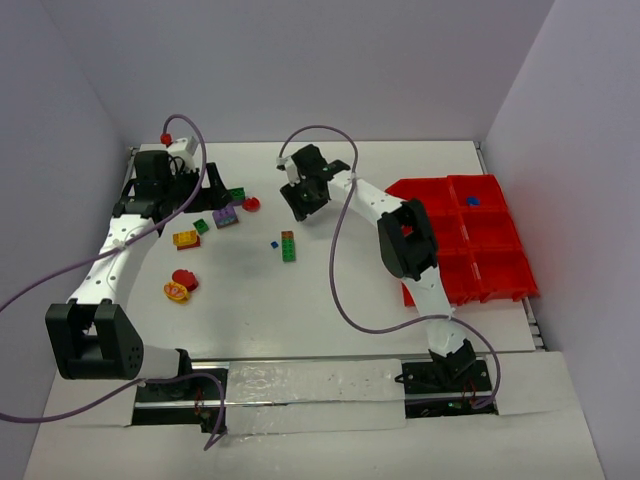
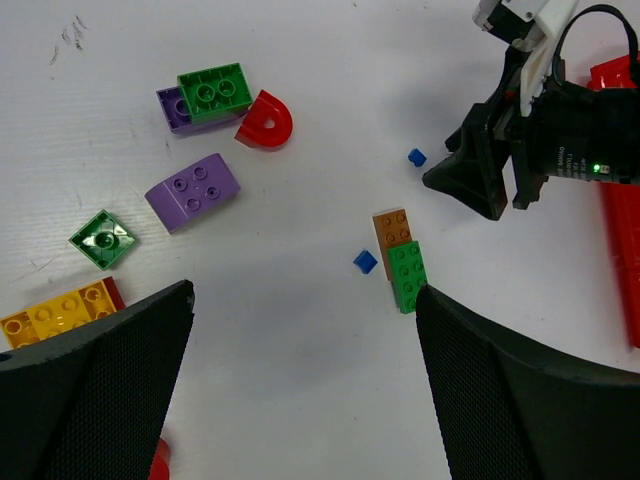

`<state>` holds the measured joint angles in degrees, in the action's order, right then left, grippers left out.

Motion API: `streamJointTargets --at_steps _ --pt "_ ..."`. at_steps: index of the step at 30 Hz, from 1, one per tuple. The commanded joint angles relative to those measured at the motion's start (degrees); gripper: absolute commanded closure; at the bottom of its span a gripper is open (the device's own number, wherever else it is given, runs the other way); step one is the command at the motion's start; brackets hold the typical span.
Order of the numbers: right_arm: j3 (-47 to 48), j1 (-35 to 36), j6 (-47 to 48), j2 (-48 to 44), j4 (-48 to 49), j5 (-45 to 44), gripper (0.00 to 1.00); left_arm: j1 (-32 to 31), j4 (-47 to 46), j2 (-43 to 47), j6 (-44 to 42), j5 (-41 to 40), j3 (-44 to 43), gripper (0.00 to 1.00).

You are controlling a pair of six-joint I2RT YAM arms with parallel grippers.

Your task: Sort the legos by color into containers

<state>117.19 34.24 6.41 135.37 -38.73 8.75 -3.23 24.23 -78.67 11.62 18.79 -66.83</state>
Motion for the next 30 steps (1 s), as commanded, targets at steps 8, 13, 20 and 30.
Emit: streamJointTargets --at_steps 8,13,20,30 --pt "7.04 0.51 -0.96 5.77 -0.87 -2.2 0.46 0.59 -1.33 -0.15 0.42 2.74 -1.64 0.04" --pt "6.92 0.55 -0.58 6.83 -0.78 -2.71 0.57 0.59 -1.49 -0.68 -0.76 2.21 -1.0 0.05" --pt "2.49 0.65 0.81 4.28 0.52 -2.67 0.9 0.53 -1.29 -1.37 -4.21 3.36 -0.51 0.08" --pt "-8.82 -3.07 0.69 -14.9 1.87 1.57 1.0 -7.85 0.63 -5.36 -25.95 0.49 6.77 0.16"
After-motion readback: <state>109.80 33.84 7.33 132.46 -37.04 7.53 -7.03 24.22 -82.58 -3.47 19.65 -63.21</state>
